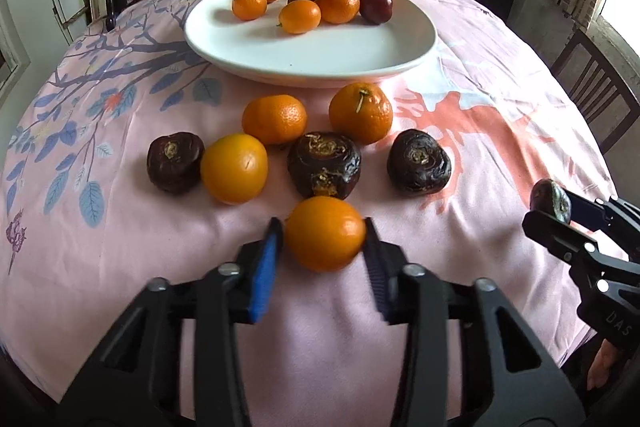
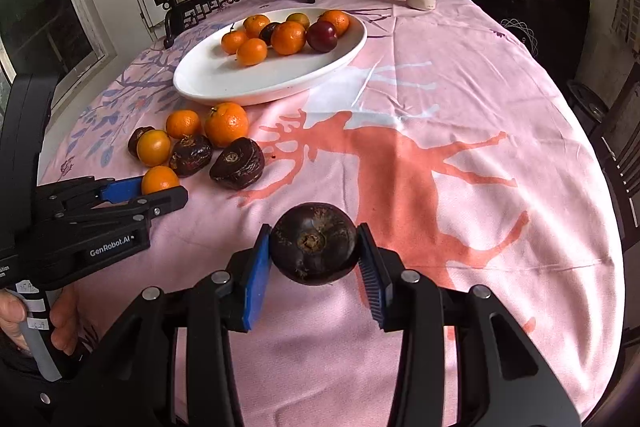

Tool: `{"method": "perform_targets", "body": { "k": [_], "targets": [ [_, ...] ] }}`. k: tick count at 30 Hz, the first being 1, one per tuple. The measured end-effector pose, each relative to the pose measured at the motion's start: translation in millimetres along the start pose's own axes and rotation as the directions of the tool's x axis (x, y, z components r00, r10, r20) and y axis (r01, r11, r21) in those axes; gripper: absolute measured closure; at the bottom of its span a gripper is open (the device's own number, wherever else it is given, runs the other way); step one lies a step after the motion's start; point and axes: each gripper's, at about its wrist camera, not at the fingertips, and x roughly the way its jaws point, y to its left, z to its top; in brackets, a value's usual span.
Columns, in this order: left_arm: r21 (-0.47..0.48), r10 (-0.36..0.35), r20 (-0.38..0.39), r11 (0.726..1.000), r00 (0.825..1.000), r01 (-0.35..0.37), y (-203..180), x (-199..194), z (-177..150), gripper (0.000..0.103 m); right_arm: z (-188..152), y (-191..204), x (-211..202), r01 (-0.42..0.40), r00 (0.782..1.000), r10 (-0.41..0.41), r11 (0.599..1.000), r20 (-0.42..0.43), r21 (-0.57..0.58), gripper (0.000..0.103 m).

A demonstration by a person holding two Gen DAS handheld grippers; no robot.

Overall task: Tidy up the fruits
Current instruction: 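Grasp a dark purple fruit with the right tool while the left tool grasps an orange, then carry the purple fruit and orange onto the white plate and open both tools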

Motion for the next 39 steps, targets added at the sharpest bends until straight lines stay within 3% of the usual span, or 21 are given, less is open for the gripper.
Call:
{"method": "perform_targets", "body": {
  "k": [9,13,16,20,22,26,31,39],
  "targets": [
    [-0.031,-0.052,0.043,0.998,0.998,0.053,13.5,-23.0,-1.2,0.067,11.5,15.0,1.6,-0.026,1.000,0.026,0.999,0.003,-0.031,0.060],
    [-0.032,-0.080,0.052,0.996,0.995,0.081,23.8,-34.6,12.5,0.067,27.9,24.8,4.2,-0.045,0.999,0.045,0.997,0.001,-0.066,0.060],
    [-0.029,-0.080,0.067,0.996,0.995,0.082,37.1,-38.2,43.7,0.067,57.2,34.3,6.3,-0.091,0.996,0.093,0.990,0.015,-0.107,0.060],
    [-0.059,-0.069,0.060,0.996,0.996,0.072,57.5,-20.3,110.2,0.066,107.9,47.3,22.3,-0.102,0.992,0.112,0.980,0.050,-0.173,0.061],
    [-0.071,-0.088,0.039,0.993,0.995,0.091,62.5,-1.0,146.4,0.066,131.4,48.7,37.9,-0.077,0.995,0.088,0.980,0.053,-0.182,0.061],
    [-0.070,-0.049,0.025,0.996,0.998,0.051,60.7,36.6,194.2,0.066,169.9,40.6,73.5,-0.040,0.998,0.049,0.984,0.047,-0.175,0.061],
    [-0.077,-0.069,-0.018,0.995,0.997,0.067,57.1,71.1,222.7,0.066,189.8,29.7,105.5,-0.026,1.000,0.024,0.984,-0.013,-0.176,0.061],
    [-0.069,-0.057,-0.023,0.996,0.998,0.056,55.1,87.5,232.6,0.066,190.4,23.4,123.8,-0.018,0.999,0.010,0.987,-0.047,-0.159,0.060]
  ]
}}
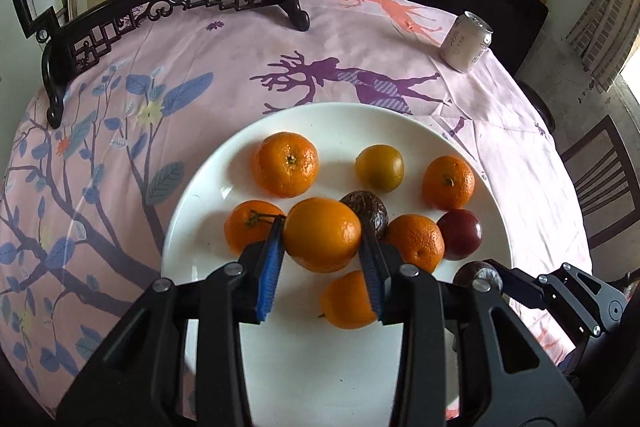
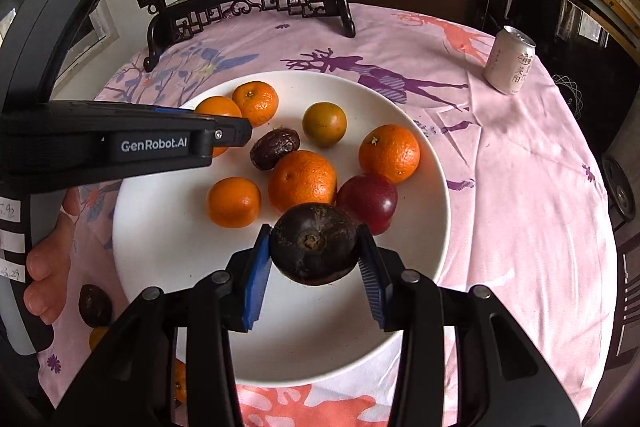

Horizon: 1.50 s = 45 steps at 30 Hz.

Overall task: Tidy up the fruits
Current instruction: 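Carry the purple fruit and orange onto the white plate and open both tools, then move both open tools back toward the remaining fruit, then grasp a dark purple fruit with the right tool while the left tool grasps another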

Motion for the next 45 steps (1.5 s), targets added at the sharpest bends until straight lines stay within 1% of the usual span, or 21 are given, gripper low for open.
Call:
{"method": "perform_targets", "body": {
  "k": [1,2,3,4,6,8,10,13,14,17,19,21,24,27,30,36,39,42,45],
  "targets": [
    [0.000,0.008,0.005,1.000,1.000,-0.008,-0.2,0.1,1.9,0.062,0.1,-0.7,1.3,0.004,1.000,-0.004,1.000,0.001,0.002,0.060],
    [-0.002,0.015,0.011,1.000,1.000,-0.015,-0.1,-1.2,3.1,0.045,0.0,-0.6,2.0,0.012,1.000,-0.012,1.000,0.002,0.000,0.055],
    [-0.004,0.022,0.020,1.000,1.000,-0.022,-0.1,-3.9,4.6,0.033,0.3,0.3,1.2,0.030,1.000,-0.030,1.000,0.007,-0.004,0.043],
    [-0.007,0.033,0.039,0.999,0.999,-0.033,0.2,-9.7,5.7,0.019,0.0,2.0,-2.0,0.056,0.998,-0.056,0.998,0.020,-0.011,0.040],
    [-0.003,0.029,0.090,1.000,0.995,-0.029,1.5,-27.5,5.2,0.018,-2.4,6.0,-12.8,0.092,0.995,-0.090,0.995,0.046,-0.036,0.039],
    [0.000,0.027,0.117,1.000,0.993,-0.027,3.4,-46.3,0.0,0.014,-8.7,8.6,-25.7,0.112,0.992,-0.109,0.992,0.061,-0.049,0.039],
    [-0.008,0.016,0.156,1.000,0.988,-0.015,7.4,-71.4,-15.0,0.010,-20.1,10.3,-39.5,0.115,0.992,-0.113,0.993,0.064,-0.031,0.033],
    [-0.007,0.014,0.178,1.000,0.984,-0.013,10.6,-98.7,-49.9,0.009,-46.8,16.7,-63.9,0.088,0.992,-0.088,0.996,0.088,0.007,0.032],
    [-0.010,0.007,0.182,1.000,0.983,-0.005,12.0,-106.6,-66.5,0.006,-56.5,18.9,-71.2,0.079,0.992,-0.081,0.997,0.096,0.025,0.032],
    [-0.027,-0.001,0.198,1.000,0.980,0.006,15.2,-121.5,-106.8,0.005,-77.4,22.5,-85.7,0.064,0.990,-0.074,0.994,0.119,0.087,0.032],
    [-0.043,0.016,0.207,0.999,0.978,-0.007,16.8,-127.6,-132.7,0.005,-85.2,24.3,-91.3,0.081,0.987,-0.096,0.990,0.126,0.115,0.032],
    [-0.049,0.028,0.213,0.999,0.977,-0.018,17.6,-131.2,-151.8,0.005,-89.9,26.1,-96.2,0.086,0.986,-0.102,0.989,0.133,0.121,0.032],
    [-0.038,0.054,0.207,0.998,0.977,-0.047,18.5,-132.2,-172.5,0.005,-96.0,28.9,-101.9,0.095,0.985,-0.112,0.988,0.134,0.123,0.032],
    [-0.035,0.073,0.185,0.997,0.980,-0.067,19.5,-129.5,-186.7,0.005,-101.4,30.0,-105.3,0.094,0.985,-0.110,0.987,0.130,0.127,0.032],
    [-0.047,0.074,0.169,0.997,0.983,-0.067,25.1,-128.1,-194.0,0.005,-105.6,33.3,-108.3,0.091,0.986,-0.106,0.989,0.131,0.121,0.032],
    [-0.069,0.081,0.176,0.995,0.981,-0.070,33.5,-134.7,-201.4,0.005,-111.7,43.3,-111.8,0.086,0.987,-0.098,0.992,0.125,0.097,0.032],
    [-0.062,0.097,0.181,0.994,0.979,-0.087,35.7,-138.0,-207.3,0.005,-120.4,52.6,-105.9,0.081,0.992,-0.086,0.995,0.092,0.059,0.032],
    [-0.055,0.106,0.167,0.994,0.980,-0.098,38.9,-136.1,-214.5,0.005,-133.5,62.4,-90.7,0.075,0.996,-0.076,0.997,0.036,0.017,0.032],
    [-0.062,0.106,0.150,0.993,0.983,-0.098,43.3,-132.4,-220.0,0.005,-140.4,63.3,-73.7,0.063,0.998,-0.063,0.998,-0.001,0.025,0.032]
  ]
}}
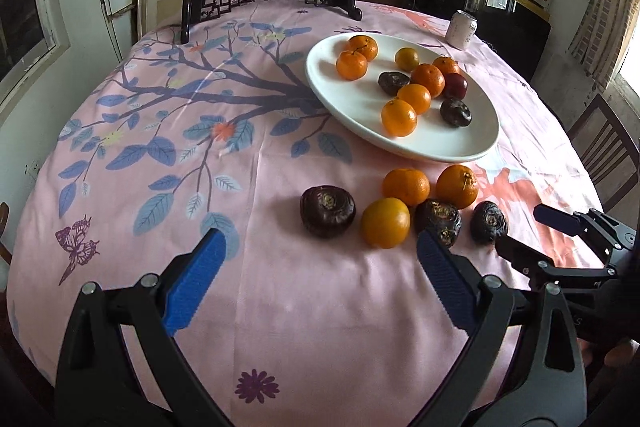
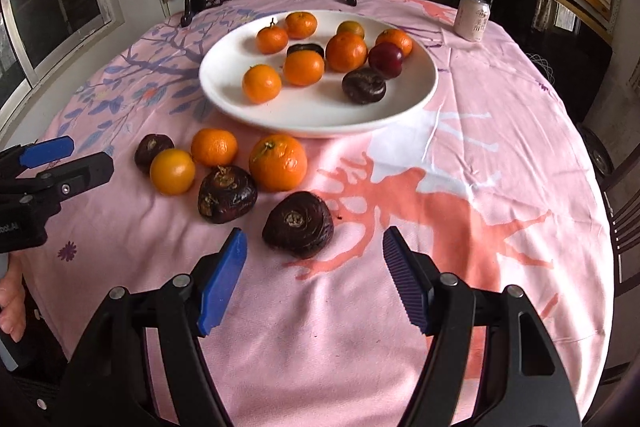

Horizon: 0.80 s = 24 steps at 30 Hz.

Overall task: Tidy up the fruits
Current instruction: 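Grasp a dark purple fruit with the right tool while the left tool grasps another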

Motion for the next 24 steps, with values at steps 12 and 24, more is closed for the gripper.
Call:
{"method": "perform_targets", "body": {
  "k": [12,24],
  "targets": [
    [-0.017,0.018,-0.018,1.000,1.000,-0.018,13.5,2.1,-8.2,0.005,4.5,-4.8,34.5,0.015,1.000,-0.014,1.000,-0.026,0.027,0.028],
    [0.012,0.068,-0.076,0.998,0.995,-0.068,24.1,37.1,-5.0,0.005,-5.8,-9.1,6.0,-0.080,0.996,0.082,0.995,-0.027,0.055,0.059]
  ]
}}
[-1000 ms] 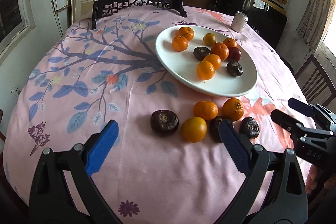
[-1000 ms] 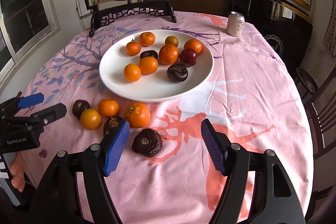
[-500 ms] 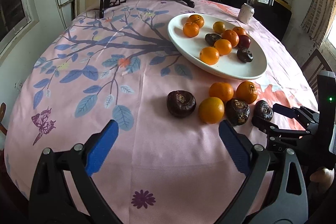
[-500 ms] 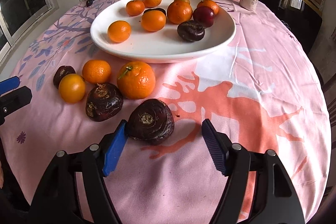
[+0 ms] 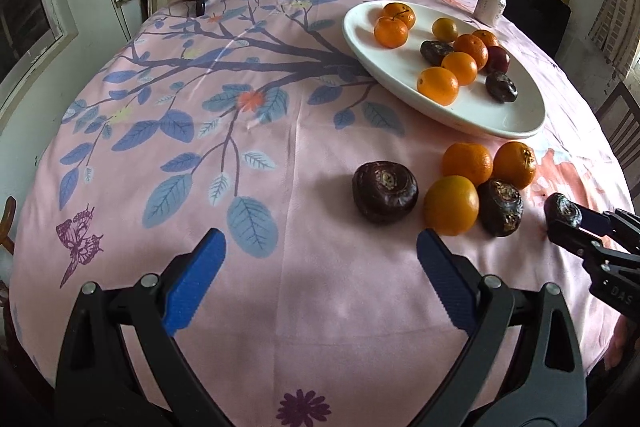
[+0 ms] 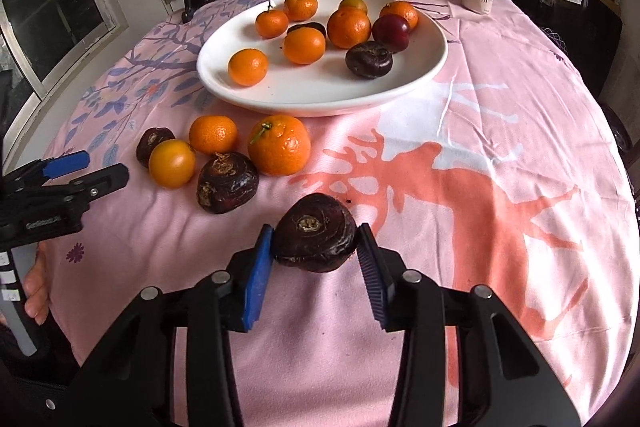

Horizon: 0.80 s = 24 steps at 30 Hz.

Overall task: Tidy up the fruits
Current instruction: 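Grasp a dark purple fruit with the right tool while the left tool grasps another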

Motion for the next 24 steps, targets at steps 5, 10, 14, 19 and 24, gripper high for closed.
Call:
{"method": "perform_targets", "body": {
  "k": [5,10,14,19,24],
  "targets": [
    [0.052,0.001,-0.052,0.999,0.999,0.002,-9.9,22.4,4.6,0.007,-2.1,-3.5,-7.2,-0.013,1.000,0.013,1.000,0.014,0.020,0.059],
    [0.096,-0.008,-0.012,0.995,1.000,0.009,-29.6,28.5,15.5,0.034,-3.4,-10.6,-3.1,-0.011,1.000,0.011,0.999,0.009,0.040,0.059],
    [0.110,-0.045,-0.002,0.993,0.999,0.045,-40.1,28.9,19.9,0.063,-5.8,-11.8,4.5,-0.016,1.000,0.016,0.999,-0.015,0.039,0.060],
    [0.105,-0.062,-0.001,0.993,0.998,0.062,-39.9,26.8,18.3,0.063,-11.2,-9.5,4.2,0.005,0.999,-0.005,1.000,-0.035,0.019,0.061],
    [0.106,-0.059,0.007,0.993,0.998,0.058,-41.0,25.2,15.8,0.063,-22.7,-10.5,-3.6,0.038,0.998,-0.038,0.999,-0.050,-0.002,0.058]
  ]
}}
